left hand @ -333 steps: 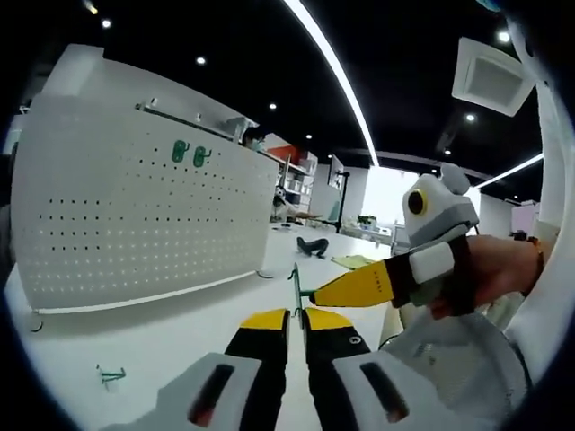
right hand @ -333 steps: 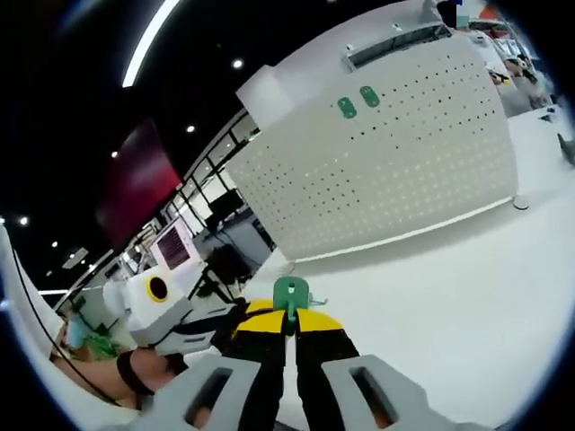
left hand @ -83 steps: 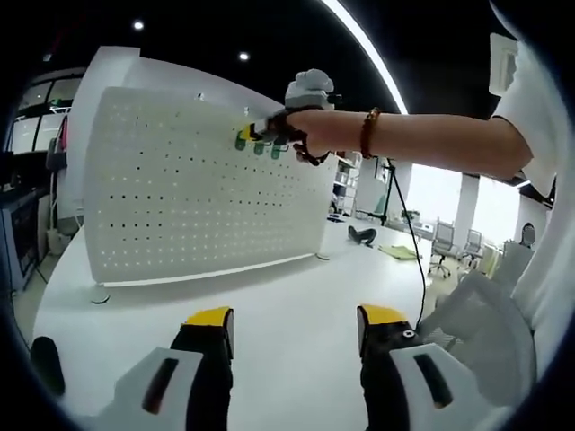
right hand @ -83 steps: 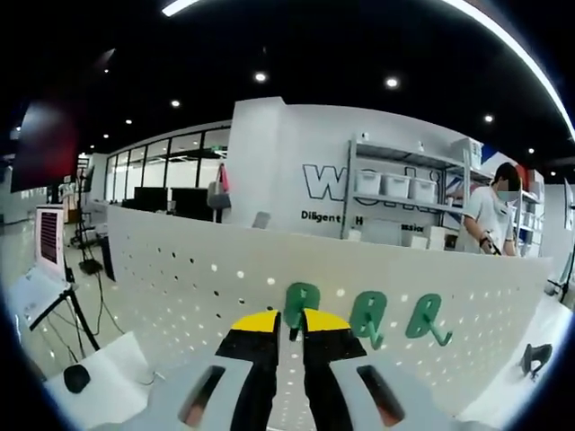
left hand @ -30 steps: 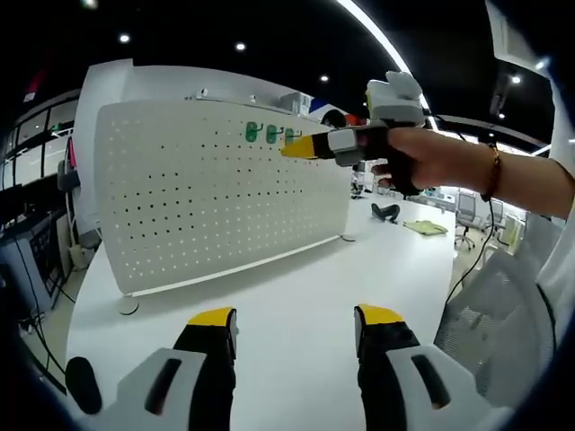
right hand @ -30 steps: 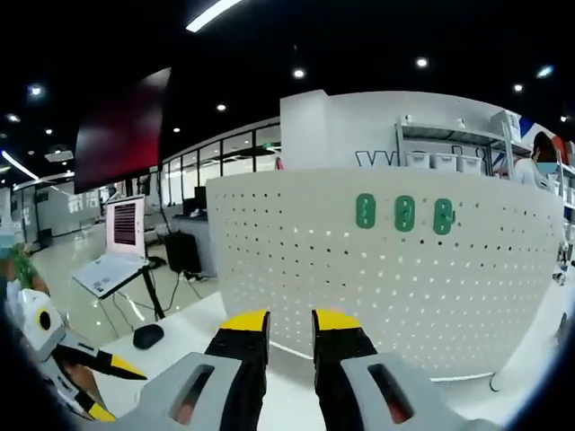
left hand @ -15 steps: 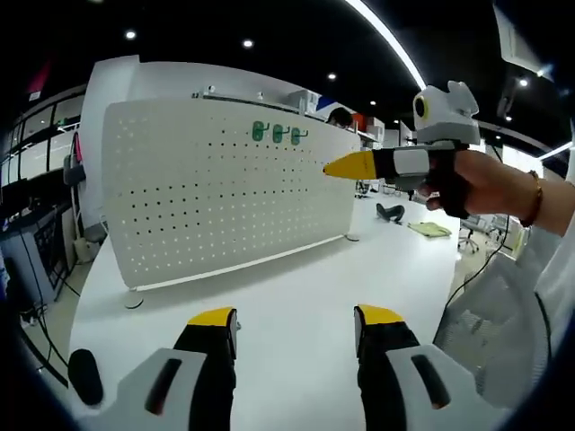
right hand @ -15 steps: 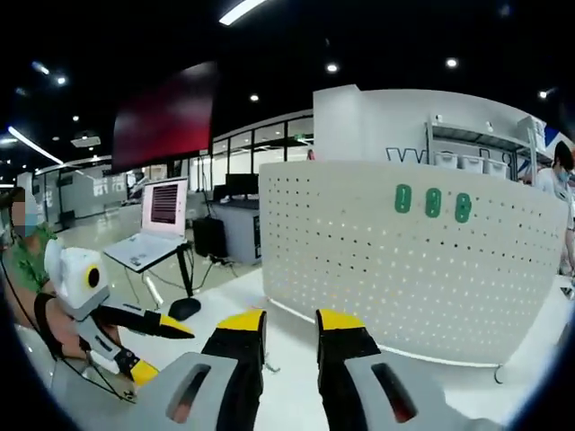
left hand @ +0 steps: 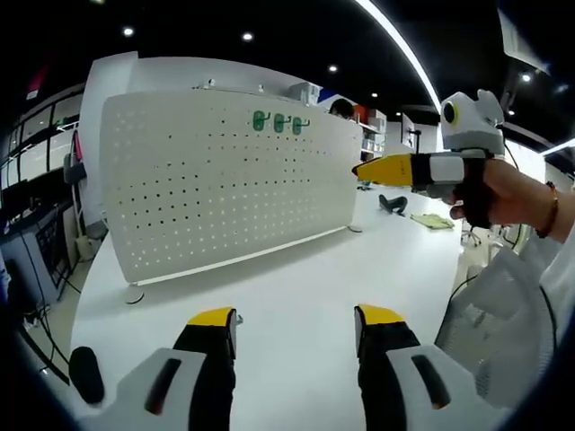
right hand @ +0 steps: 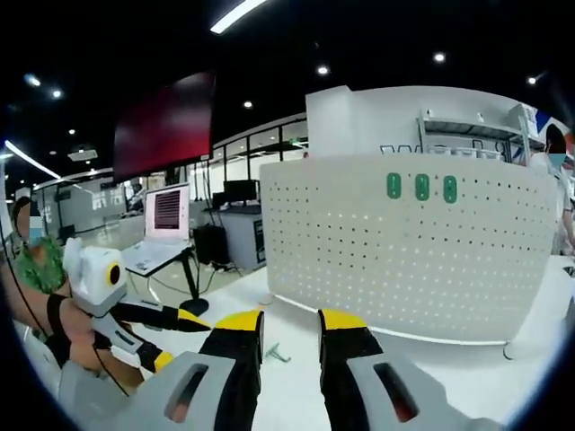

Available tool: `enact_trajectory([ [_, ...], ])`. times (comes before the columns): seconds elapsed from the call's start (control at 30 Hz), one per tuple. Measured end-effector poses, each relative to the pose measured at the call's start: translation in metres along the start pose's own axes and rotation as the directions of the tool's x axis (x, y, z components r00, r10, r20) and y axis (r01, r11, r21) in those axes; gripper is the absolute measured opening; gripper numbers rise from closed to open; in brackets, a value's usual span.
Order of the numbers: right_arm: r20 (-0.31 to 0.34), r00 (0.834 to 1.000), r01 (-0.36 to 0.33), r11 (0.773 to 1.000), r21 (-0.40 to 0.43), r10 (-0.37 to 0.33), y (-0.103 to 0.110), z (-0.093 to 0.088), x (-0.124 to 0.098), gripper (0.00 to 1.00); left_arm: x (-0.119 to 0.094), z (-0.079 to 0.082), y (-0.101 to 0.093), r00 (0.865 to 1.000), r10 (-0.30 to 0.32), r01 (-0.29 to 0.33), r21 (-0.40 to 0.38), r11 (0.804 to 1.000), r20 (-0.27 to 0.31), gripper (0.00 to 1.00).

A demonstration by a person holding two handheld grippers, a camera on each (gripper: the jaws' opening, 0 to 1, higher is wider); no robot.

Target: Insert the hook assembly into the mounting plate slot until the hook locks in place.

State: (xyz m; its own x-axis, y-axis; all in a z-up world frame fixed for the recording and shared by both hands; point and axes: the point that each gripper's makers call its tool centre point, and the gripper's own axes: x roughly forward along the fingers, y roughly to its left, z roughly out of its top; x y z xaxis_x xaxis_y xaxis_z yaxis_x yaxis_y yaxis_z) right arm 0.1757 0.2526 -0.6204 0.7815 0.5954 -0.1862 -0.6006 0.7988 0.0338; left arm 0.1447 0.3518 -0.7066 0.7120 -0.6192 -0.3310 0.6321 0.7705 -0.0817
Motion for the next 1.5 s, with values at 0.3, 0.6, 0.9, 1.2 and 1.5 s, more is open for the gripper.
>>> enact_trajectory([
  [0.3,0.012,1.000,0.012,1.000,0.009,-0.012,-0.002,-0.001,-0.005,0.23,0.006,-0.006,0.005,0.999,0.017,-0.016,0.013,1.000,-0.032,0.53],
  [0.6,0.020,0.999,0.039,0.998,0.045,-0.040,-0.011,-0.004,-0.020,0.23,0.018,-0.015,0.015,0.997,0.024,-0.024,-0.004,1.000,-0.077,0.52],
  [0.9,0.002,0.998,0.069,0.996,0.056,-0.069,-0.019,-0.016,-0.024,0.23,0.029,-0.024,0.027,0.992,0.048,-0.048,0.005,0.999,-0.113,0.49],
  [1.2,-0.010,0.995,0.104,0.991,0.084,-0.104,-0.028,-0.025,-0.027,0.23,0.033,-0.042,0.038,0.982,0.064,-0.062,0.016,0.998,-0.175,0.45],
  [1.5,-0.028,0.993,0.114,0.988,0.103,-0.112,-0.030,-0.034,-0.027,0.23,0.041,-0.053,0.049,0.973,0.070,-0.067,0.021,0.998,-0.220,0.41],
])
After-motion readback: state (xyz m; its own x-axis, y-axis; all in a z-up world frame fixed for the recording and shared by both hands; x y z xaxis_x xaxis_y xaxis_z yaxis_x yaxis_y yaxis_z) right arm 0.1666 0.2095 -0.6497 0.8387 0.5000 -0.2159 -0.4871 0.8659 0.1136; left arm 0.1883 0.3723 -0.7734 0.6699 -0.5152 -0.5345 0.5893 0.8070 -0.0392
